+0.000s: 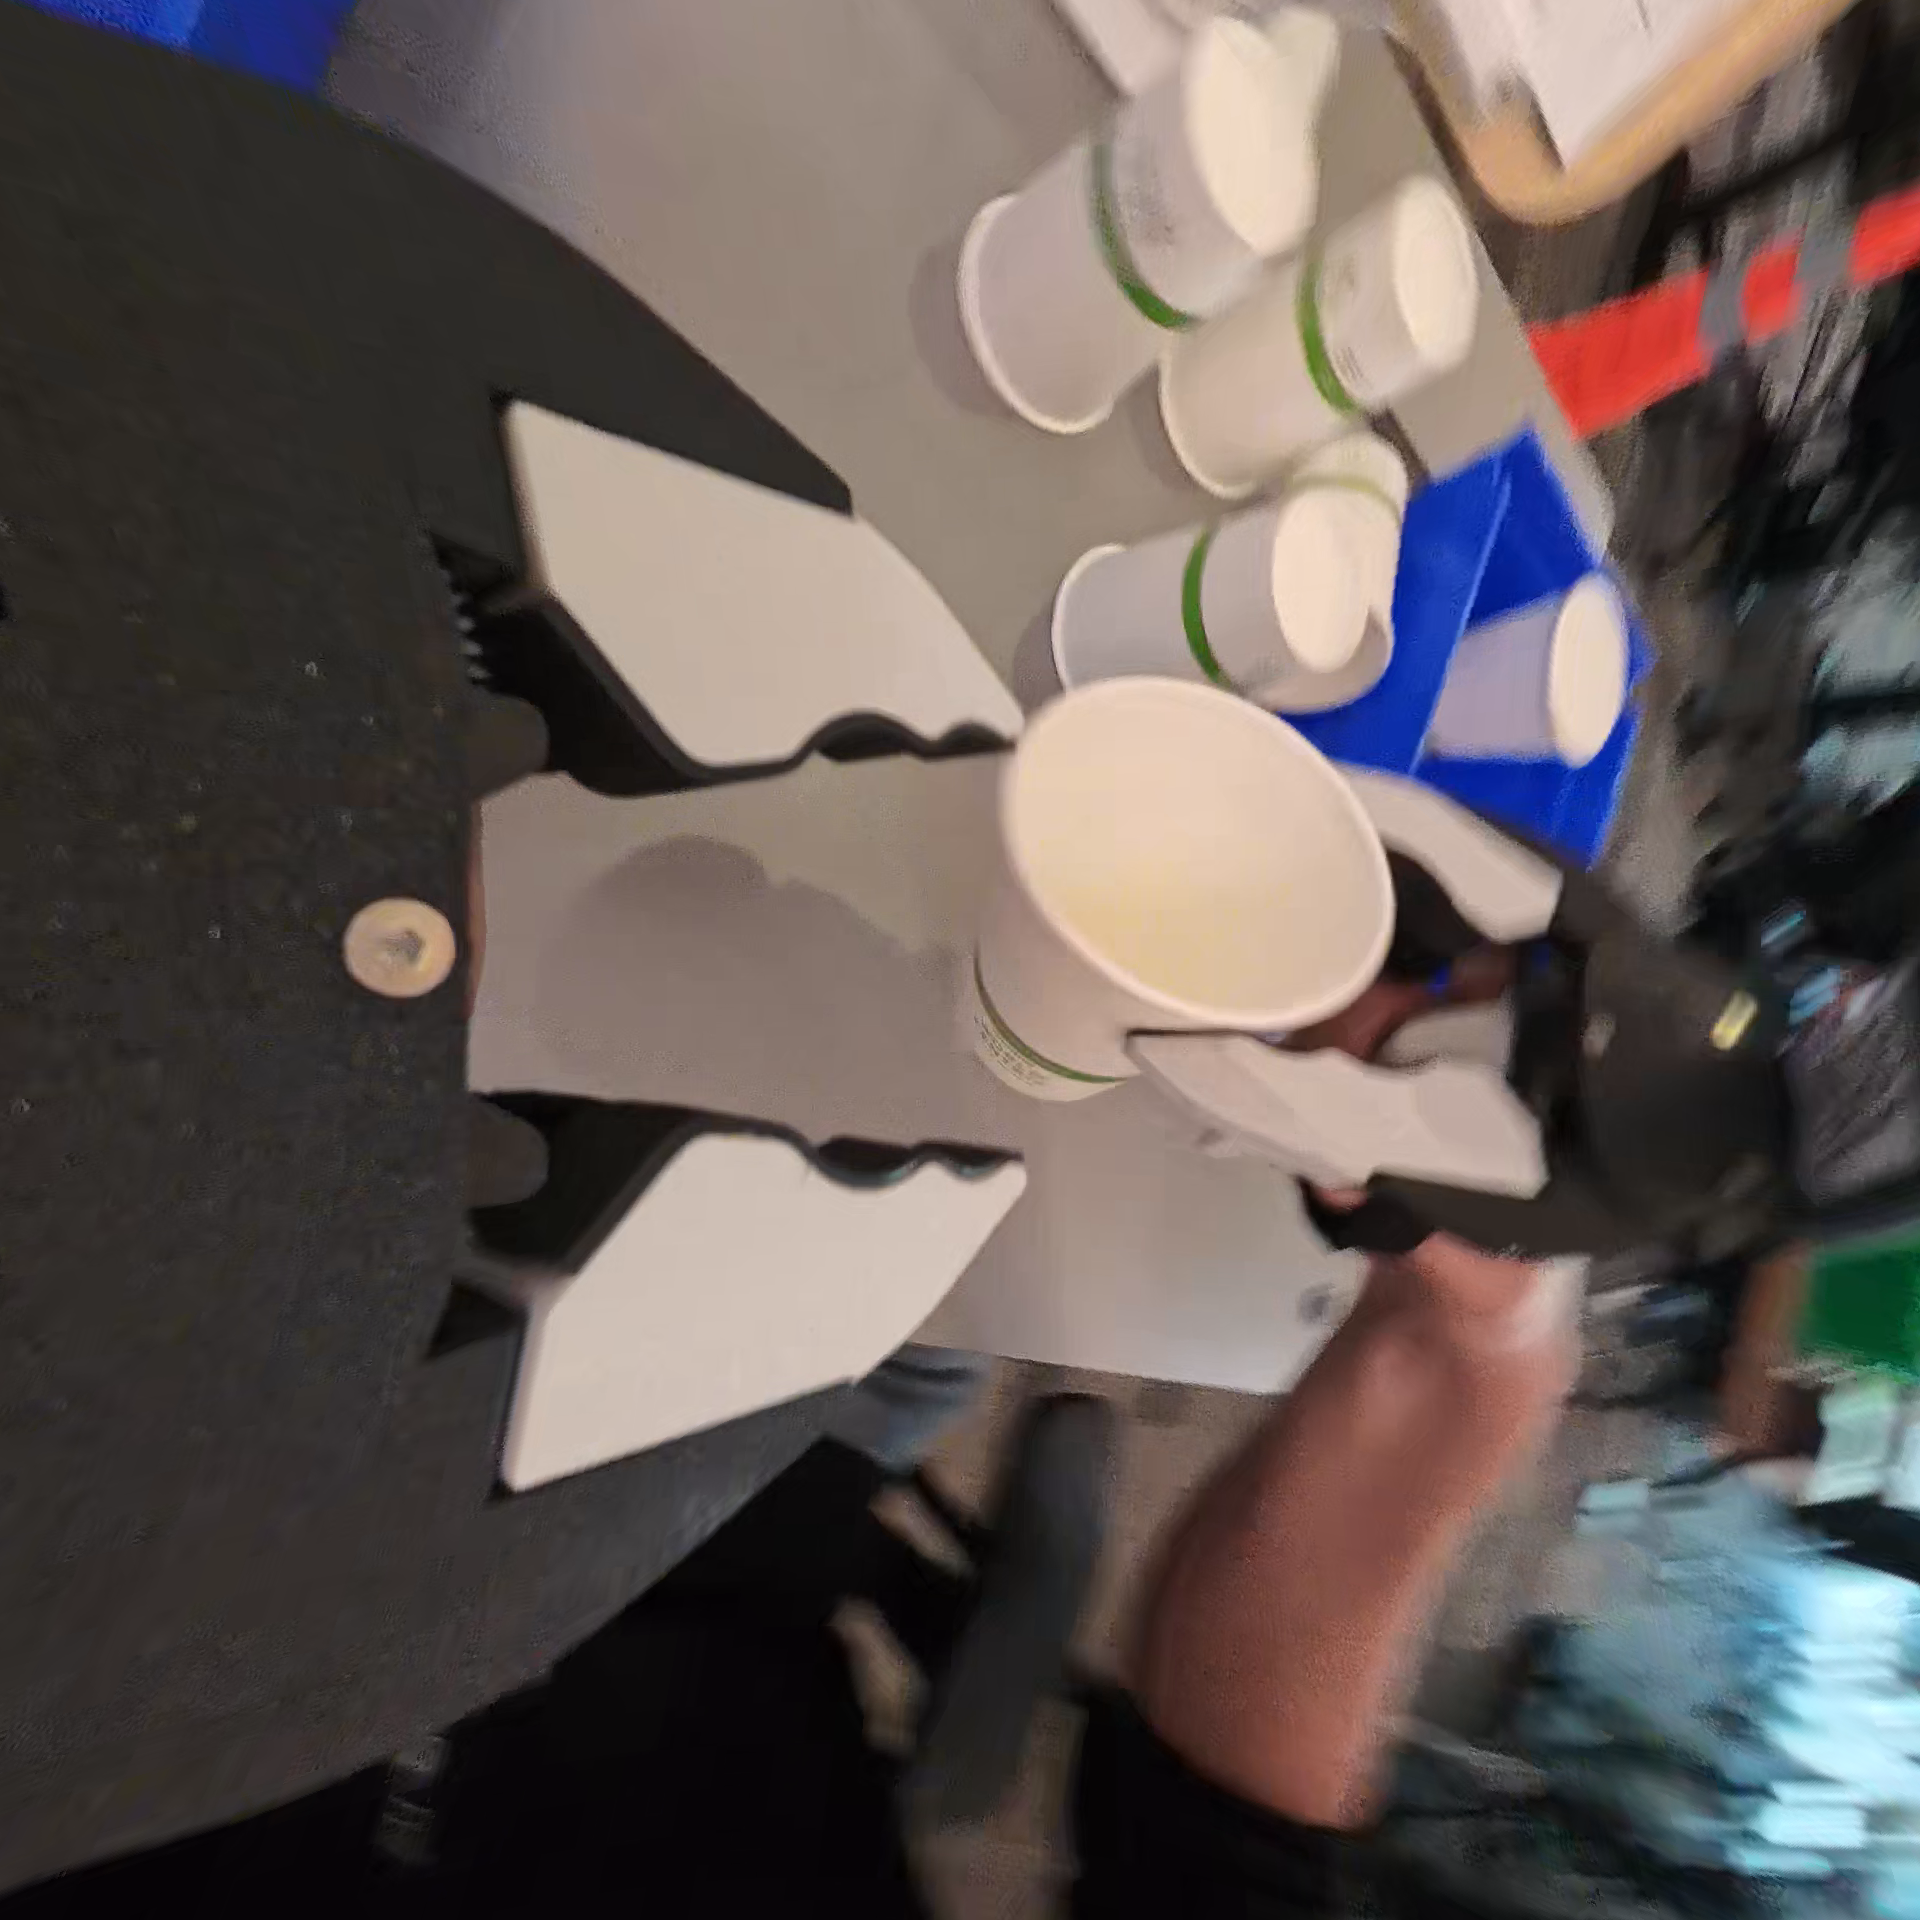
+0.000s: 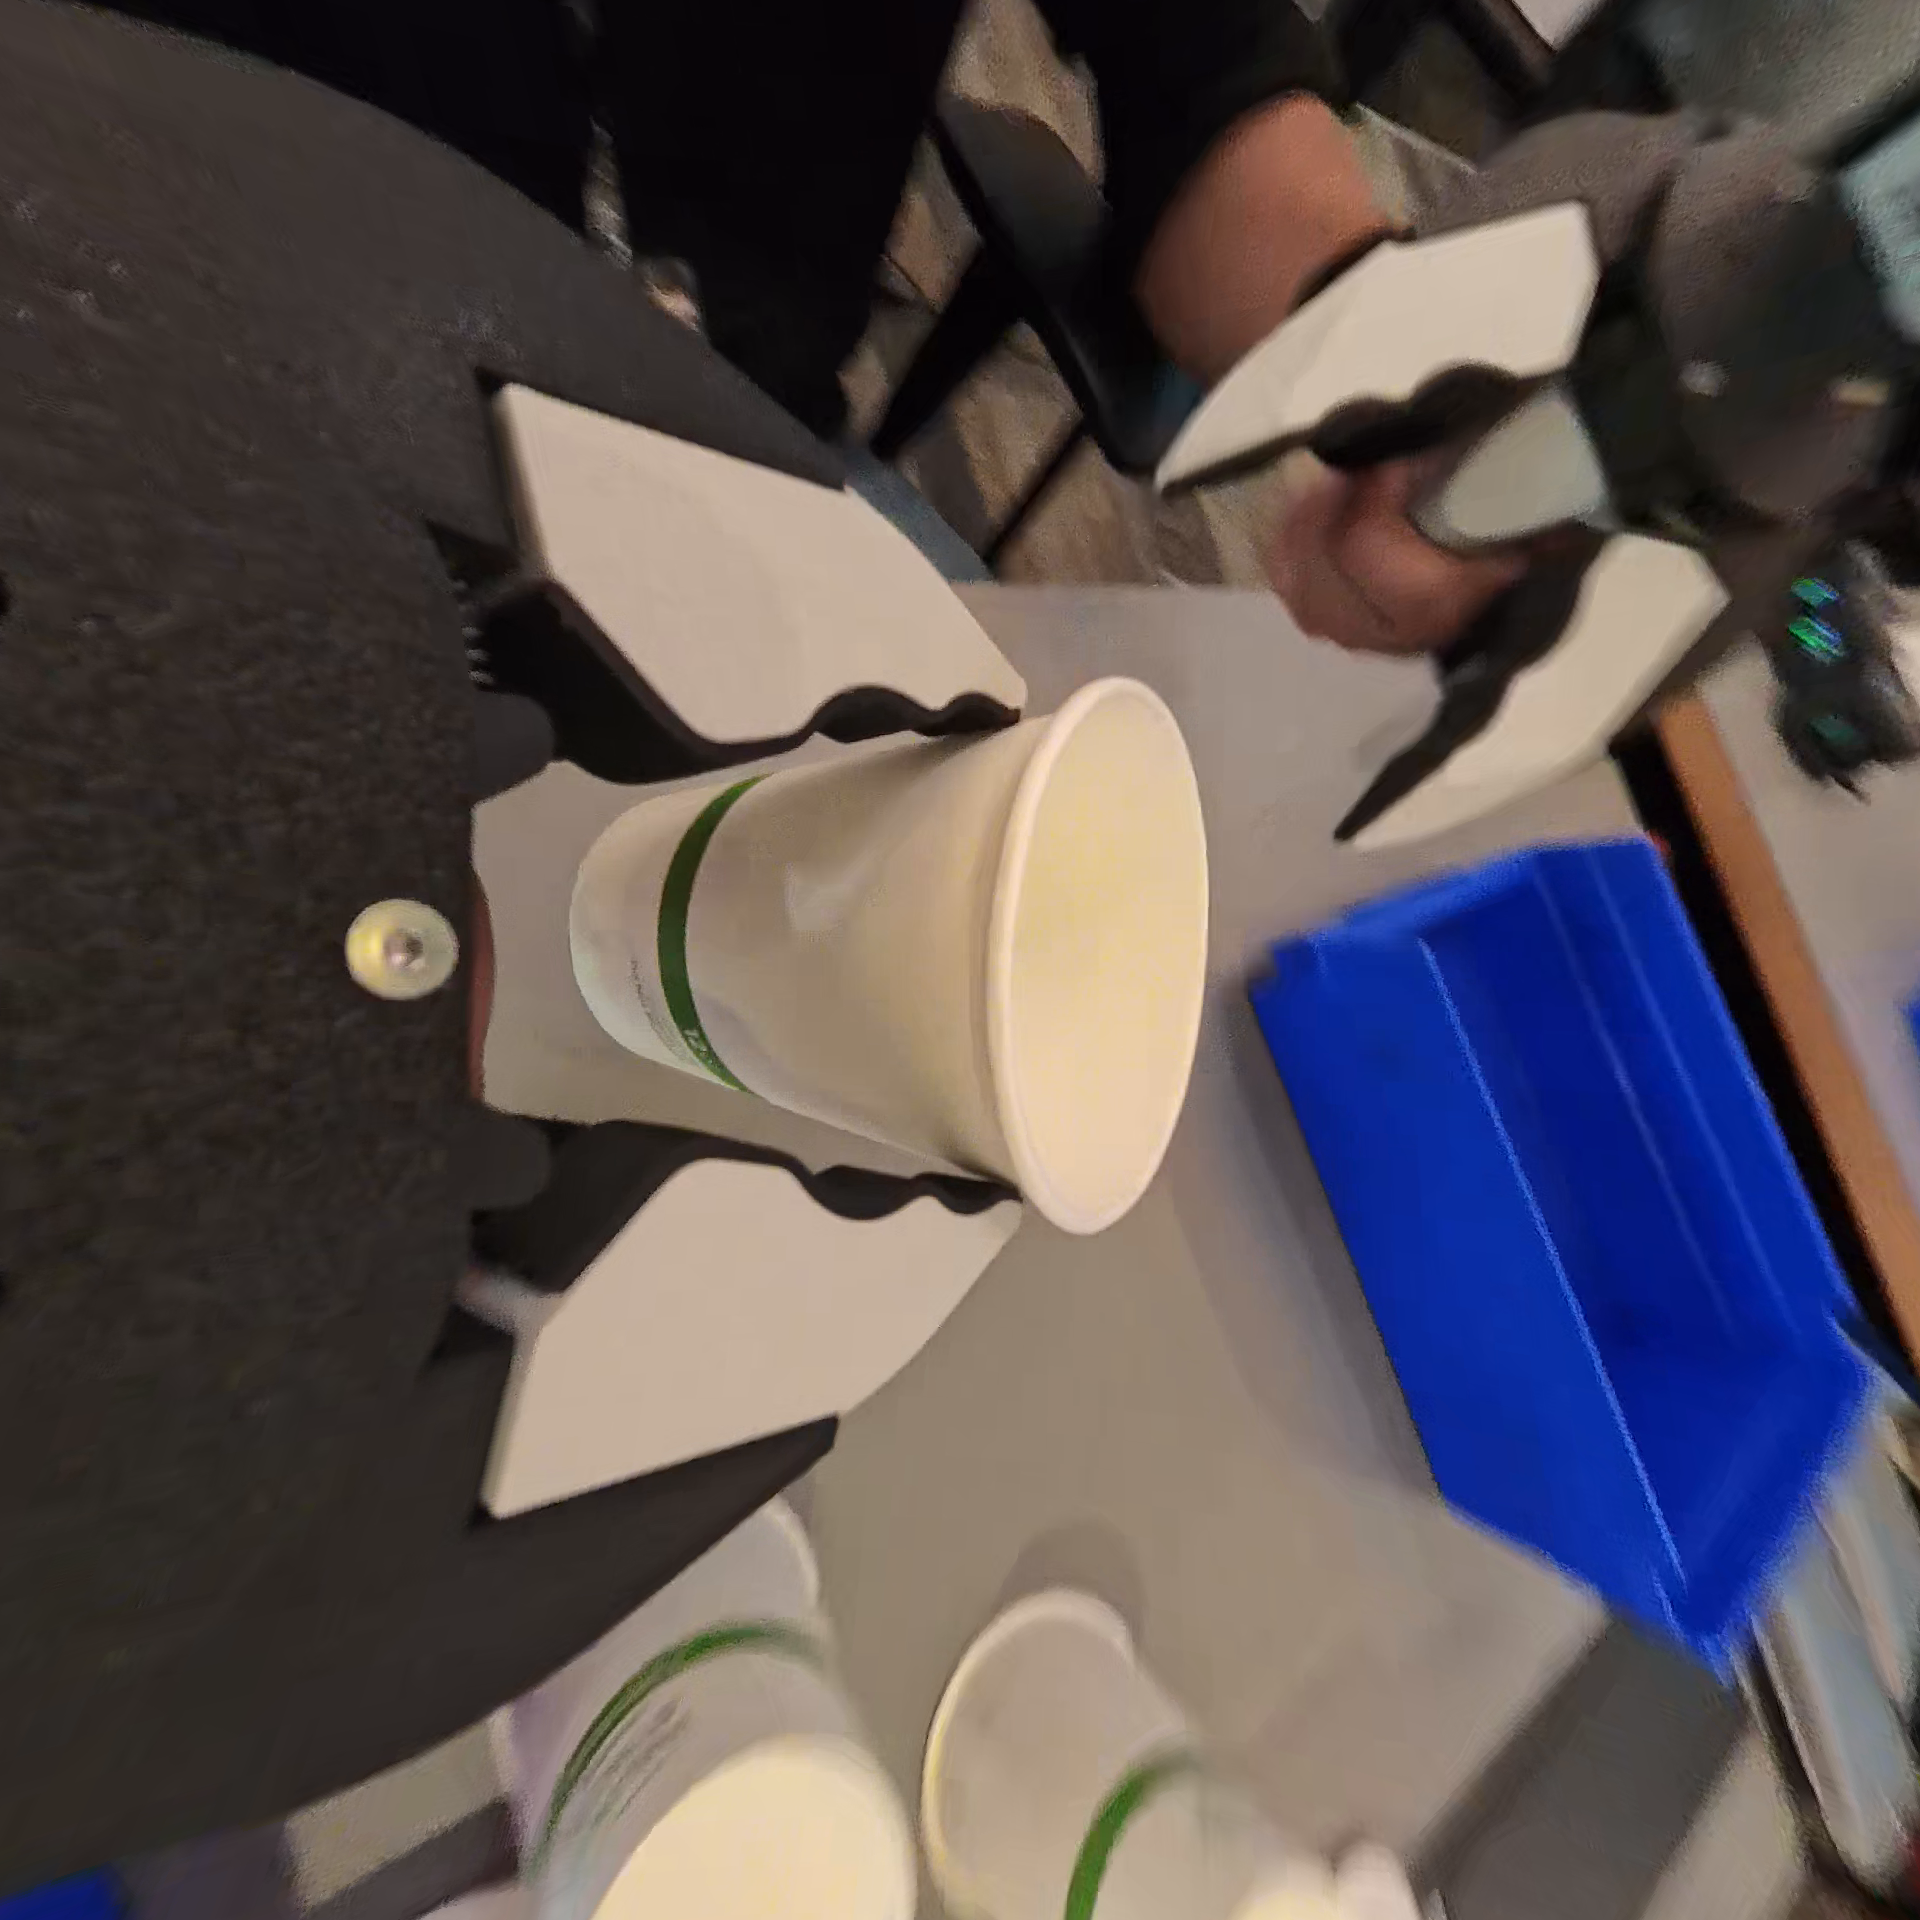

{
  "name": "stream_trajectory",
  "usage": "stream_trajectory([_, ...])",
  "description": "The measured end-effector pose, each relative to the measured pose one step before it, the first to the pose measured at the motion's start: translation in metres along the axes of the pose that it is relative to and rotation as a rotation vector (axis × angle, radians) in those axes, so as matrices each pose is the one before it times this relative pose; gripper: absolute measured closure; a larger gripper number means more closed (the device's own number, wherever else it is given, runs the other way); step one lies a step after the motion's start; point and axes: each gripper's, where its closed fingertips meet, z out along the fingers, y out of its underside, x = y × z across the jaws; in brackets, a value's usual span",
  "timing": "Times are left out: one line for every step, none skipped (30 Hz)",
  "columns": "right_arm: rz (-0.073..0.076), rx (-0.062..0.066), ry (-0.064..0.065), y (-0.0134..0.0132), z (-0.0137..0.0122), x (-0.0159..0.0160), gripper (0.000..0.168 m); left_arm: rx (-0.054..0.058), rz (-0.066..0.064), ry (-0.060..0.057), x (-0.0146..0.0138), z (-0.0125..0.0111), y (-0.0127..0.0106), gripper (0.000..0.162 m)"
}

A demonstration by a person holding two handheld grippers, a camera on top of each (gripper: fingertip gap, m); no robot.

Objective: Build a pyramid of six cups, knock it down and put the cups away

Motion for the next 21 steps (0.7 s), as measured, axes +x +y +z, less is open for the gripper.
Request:
stream_trajectory([0.0043,0.0561,0.0754,-0.00211,-0.00951,0.01152,0.087,0.0782,-0.1268,-0.0474,-0.00669,-0.00471,0.00336,0.083])
stream_trajectory([-0.0061,0.0586,0.0884,-0.00275,-0.01027,0.01415,0.087,0.0717,-0.1174,-0.0414,-0.00728,-0.00535,0.00740,0.082])
stream_trajectory([-0.0031,0.0621,0.0912,-0.00401,-0.01073,0.01607,0.087,0.0646,-0.0950,-0.0203,-0.00576,-0.00506,0.01006,0.082])
stream_trajectory([0.0014,0.0620,0.0833,-0.00569,-0.01065,0.01738,0.087,0.0435,-0.0782,-0.0227,-0.00713,-0.00447,0.01240,0.082])
stream_trajectory([-0.0051,0.0660,0.0952,-0.00827,-0.01107,0.02129,0.087,0.0141,-0.0593,-0.0347,-0.00947,-0.00338,0.01415,0.082])
stream_trajectory([-0.0047,0.0670,0.1117,-0.01040,-0.01117,0.02592,0.087,-0.0067,-0.0311,-0.0266,-0.00835,-0.00182,0.01376,0.080])
stream_trajectory([-0.0079,0.0554,0.1090,-0.01090,-0.00937,0.02759,0.087,-0.0098,-0.0049,-0.0260,-0.00763,-0.00049,0.01138,0.079])
stream_trajectory([-0.0151,0.0496,0.0957,-0.01116,-0.00673,0.02704,0.087,-0.0094,0.0146,-0.0348,-0.00795,0.00092,0.00896,0.079])
stream_trajectory([-0.0070,0.0524,0.0931,-0.01173,-0.00431,0.02789,0.087,-0.0143,0.0202,-0.0360,-0.00710,0.00219,0.00684,0.079])
stream_trajectory([-0.0048,0.0509,0.0909,-0.01077,-0.00141,0.02815,0.086,-0.0079,0.0128,-0.0201,-0.00367,0.00296,0.00356,0.080])
stream_trajectory([-0.0088,0.0378,0.0786,-0.00801,0.00204,0.02634,0.086,-0.0080,0.0040,0.0104,0.00137,0.00372,0.00207,0.080])
stream_trajectory([-0.0126,0.0219,0.0671,-0.00403,0.00518,0.02393,0.087,-0.0267,0.0026,0.0301,0.00438,0.00415,0.00390,0.080])
stream_trajectory([-0.0084,0.0085,0.0611,0.00019,0.00736,0.02184,0.087,-0.0318,0.0073,0.0204,0.00329,0.00331,0.00438,0.080])
stream_trajectory([0.0063,-0.0077,0.0455,0.00400,0.00878,0.01794,0.087,-0.0170,0.0131,0.0079,0.00215,0.00224,0.00276,0.080])
stream_trajectory([0.0115,-0.0132,0.0307,0.00605,0.00937,0.01415,0.087,-0.0071,0.0183,0.0030,0.00201,0.00119,0.00178,0.080])
stream_trajectory([0.0115,-0.0122,0.0241,0.00716,0.00936,0.01158,0.087,-0.0075,0.0204,-0.0052,0.00111,0.00042,0.00161,0.080])
stream_trajectory([0.0126,-0.0148,0.0209,0.00831,0.00900,0.00969,0.087,-0.0005,0.0183,-0.0132,0.00026,-0.00040,0.00033,0.081])
stream_trajectory([0.0184,-0.0219,0.0148,0.01017,0.00893,0.00780,0.087,0.0031,0.0157,-0.0062,0.00102,-0.00025,-0.00031,0.081])
stream_trajectory([0.0263,-0.0285,0.0072,0.01151,0.00833,0.00575,0.087,-0.0078,0.0117,0.0041,0.00185,0.00029,0.00085,0.080])
stream_trajectory([0.0236,-0.0267,0.0007,0.01165,0.00741,0.00340,0.087,-0.0125,0.0045,0.0055,0.00140,0.00047,0.00139,0.081])
stream_trajectory([0.0089,-0.0263,-0.0031,0.01175,0.00633,0.00121,0.087,-0.0048,-0.0034,0.0074,0.00096,0.00024,0.00061,0.081])
